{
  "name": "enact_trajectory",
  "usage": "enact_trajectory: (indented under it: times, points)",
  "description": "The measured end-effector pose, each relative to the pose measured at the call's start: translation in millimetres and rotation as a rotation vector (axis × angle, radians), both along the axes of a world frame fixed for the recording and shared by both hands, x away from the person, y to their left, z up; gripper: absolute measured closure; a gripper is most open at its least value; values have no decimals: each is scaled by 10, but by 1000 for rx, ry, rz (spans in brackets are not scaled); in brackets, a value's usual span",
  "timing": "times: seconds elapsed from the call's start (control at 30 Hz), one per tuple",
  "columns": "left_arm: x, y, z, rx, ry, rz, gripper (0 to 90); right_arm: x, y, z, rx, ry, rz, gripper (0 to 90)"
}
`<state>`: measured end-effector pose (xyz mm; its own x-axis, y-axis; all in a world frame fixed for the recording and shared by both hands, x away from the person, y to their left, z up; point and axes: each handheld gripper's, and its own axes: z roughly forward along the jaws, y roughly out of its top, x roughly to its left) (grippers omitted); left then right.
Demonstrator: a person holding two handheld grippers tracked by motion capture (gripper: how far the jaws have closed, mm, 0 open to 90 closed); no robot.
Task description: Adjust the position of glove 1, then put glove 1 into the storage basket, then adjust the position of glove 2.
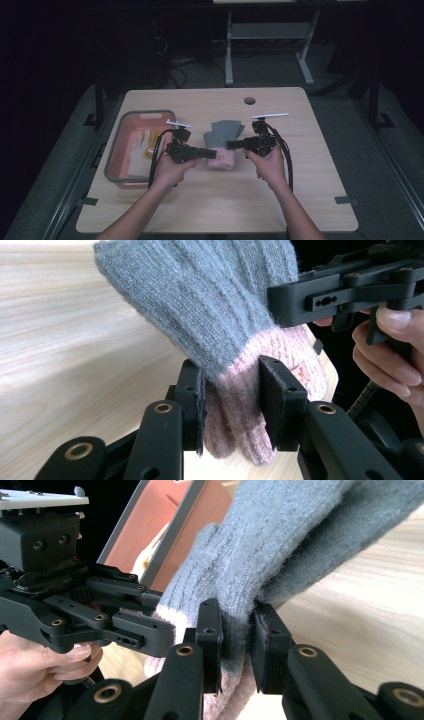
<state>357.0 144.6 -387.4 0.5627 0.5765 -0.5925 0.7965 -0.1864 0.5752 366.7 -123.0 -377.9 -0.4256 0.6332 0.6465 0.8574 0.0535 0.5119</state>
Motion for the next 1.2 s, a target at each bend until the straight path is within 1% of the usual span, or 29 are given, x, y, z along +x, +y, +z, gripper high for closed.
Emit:
enact_trajectory:
  times: [0.23,0.33,0.37,0.5,0.53,0.63,0.7,1.0,1.13,1.2]
  points:
    - [-9,135,35,2,2,21,650,47,135,22,-1,3,24,762]
    - [-2,180,44,-3,-3,25,650,67,182,39,-7,1,31,763]
    - [1,195,48,3,-5,22,650,75,200,49,-8,3,32,763]
    - [14,228,70,3,-7,28,649,102,250,77,-17,0,40,763]
    - [16,238,76,-5,-5,30,649,106,256,82,-17,0,40,763]
    - [13,261,85,-5,-6,34,650,118,280,91,-16,-2,46,763]
    - [10,276,100,-5,-3,37,649,122,297,105,-18,-1,49,763]
    - [-8,322,136,-6,-17,37,650,118,349,162,-28,-9,59,762]
    - [-8,347,142,-6,-15,35,650,126,370,172,-31,-13,65,762]
    - [-6,353,149,-8,-12,41,650,131,379,177,-33,-10,68,762]
